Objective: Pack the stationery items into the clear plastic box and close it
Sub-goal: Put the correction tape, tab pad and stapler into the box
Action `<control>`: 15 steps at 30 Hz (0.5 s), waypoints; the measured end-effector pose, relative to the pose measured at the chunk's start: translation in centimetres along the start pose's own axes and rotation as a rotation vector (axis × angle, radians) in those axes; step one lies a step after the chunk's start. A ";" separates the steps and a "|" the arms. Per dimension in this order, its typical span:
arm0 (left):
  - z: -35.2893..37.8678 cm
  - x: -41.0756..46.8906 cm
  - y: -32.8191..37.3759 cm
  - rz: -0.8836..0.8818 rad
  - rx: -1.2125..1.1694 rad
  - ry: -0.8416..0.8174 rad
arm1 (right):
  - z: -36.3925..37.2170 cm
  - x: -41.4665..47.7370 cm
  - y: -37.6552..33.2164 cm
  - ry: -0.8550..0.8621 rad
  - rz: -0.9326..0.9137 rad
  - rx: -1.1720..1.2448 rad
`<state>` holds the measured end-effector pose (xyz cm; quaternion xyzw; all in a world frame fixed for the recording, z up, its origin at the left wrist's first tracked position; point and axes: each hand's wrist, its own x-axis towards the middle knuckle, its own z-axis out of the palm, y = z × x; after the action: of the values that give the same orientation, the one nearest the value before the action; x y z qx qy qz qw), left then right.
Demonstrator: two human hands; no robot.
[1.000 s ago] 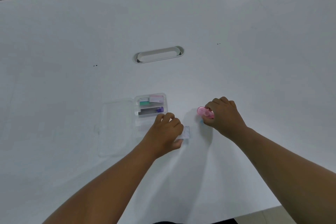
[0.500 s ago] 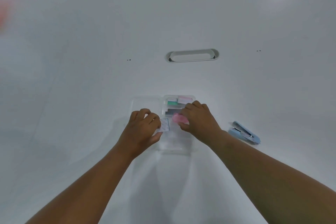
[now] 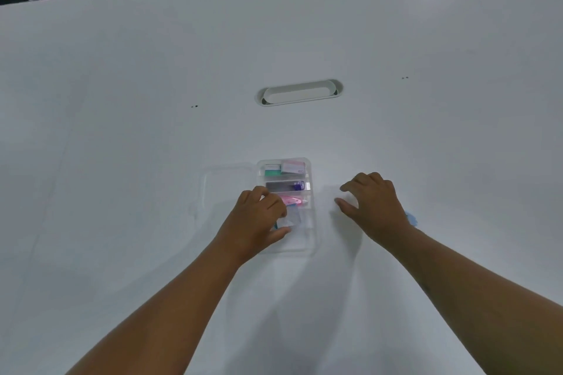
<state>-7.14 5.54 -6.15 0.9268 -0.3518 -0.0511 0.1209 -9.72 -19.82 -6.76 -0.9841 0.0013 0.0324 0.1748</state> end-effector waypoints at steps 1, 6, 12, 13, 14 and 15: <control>0.1 0.1 0.0 0.011 -0.005 -0.008 | -0.1 -0.6 0.8 0.021 0.028 -0.012; 0.8 -0.1 -0.1 0.026 0.014 -0.036 | 0.0 -3.6 3.7 0.093 0.213 0.029; 1.1 0.2 0.0 0.027 0.025 -0.027 | 1.0 -5.1 4.7 0.018 0.256 0.093; 1.2 0.2 0.1 0.022 0.023 -0.021 | 1.2 -5.1 4.7 0.030 0.265 0.088; 1.3 0.3 0.1 0.016 0.017 -0.016 | 1.4 -5.1 4.8 0.039 0.272 0.082; 1.4 0.4 0.1 0.006 0.006 -0.014 | 1.5 -5.1 4.8 0.041 0.278 0.079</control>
<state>-7.16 4.89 -7.44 0.9257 -0.3557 -0.0561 0.1161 -14.93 -23.87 -9.50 -0.9672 0.1425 0.0361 0.2071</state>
